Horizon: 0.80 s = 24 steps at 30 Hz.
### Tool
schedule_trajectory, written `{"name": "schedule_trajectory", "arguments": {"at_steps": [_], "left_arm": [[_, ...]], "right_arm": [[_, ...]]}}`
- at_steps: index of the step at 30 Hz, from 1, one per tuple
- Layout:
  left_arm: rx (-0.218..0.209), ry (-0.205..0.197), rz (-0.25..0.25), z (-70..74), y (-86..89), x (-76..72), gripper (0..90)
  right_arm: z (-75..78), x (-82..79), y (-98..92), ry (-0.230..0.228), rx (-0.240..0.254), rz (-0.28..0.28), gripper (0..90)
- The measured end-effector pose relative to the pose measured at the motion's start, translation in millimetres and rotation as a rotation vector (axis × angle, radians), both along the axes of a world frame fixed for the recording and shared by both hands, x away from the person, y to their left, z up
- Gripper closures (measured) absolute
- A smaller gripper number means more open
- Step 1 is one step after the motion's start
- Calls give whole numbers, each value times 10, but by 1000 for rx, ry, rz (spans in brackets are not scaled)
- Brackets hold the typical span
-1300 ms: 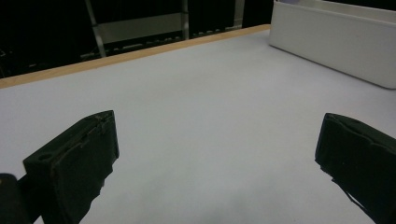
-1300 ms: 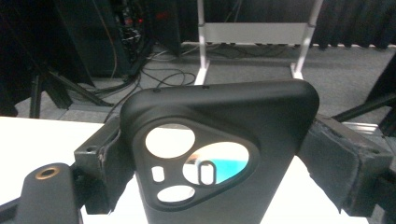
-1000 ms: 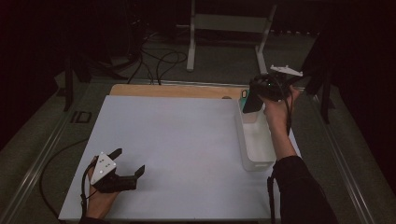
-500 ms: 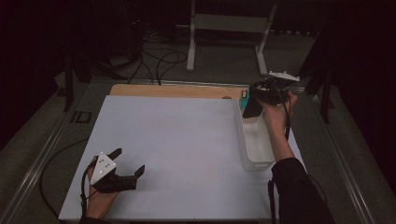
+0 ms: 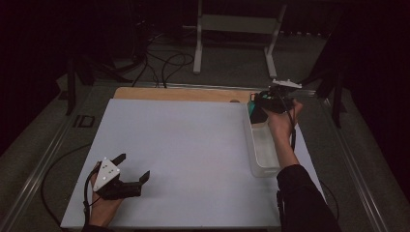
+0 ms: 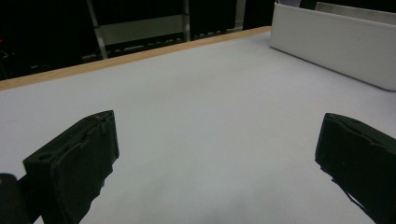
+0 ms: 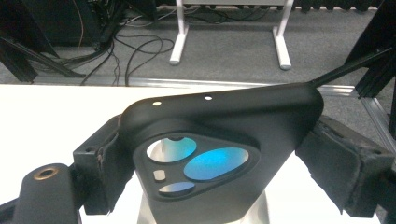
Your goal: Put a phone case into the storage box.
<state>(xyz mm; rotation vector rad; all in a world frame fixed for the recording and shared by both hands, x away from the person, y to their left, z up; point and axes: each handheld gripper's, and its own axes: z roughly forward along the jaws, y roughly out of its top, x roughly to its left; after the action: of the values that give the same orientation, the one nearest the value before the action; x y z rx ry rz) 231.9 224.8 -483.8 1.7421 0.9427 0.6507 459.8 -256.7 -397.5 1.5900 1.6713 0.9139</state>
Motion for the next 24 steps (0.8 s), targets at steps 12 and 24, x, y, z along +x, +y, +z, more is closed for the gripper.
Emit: {"name": "schedule_trajectory", "arguments": {"at_steps": [12,24], "left_arm": [[1,2,0,-4,-1,3,4],[-6,-1,3,1,6,0,4]], "right_arm": [[-135,60,24,42,-21,3,143],[-260,235,73,78,-46,4,141]]}}
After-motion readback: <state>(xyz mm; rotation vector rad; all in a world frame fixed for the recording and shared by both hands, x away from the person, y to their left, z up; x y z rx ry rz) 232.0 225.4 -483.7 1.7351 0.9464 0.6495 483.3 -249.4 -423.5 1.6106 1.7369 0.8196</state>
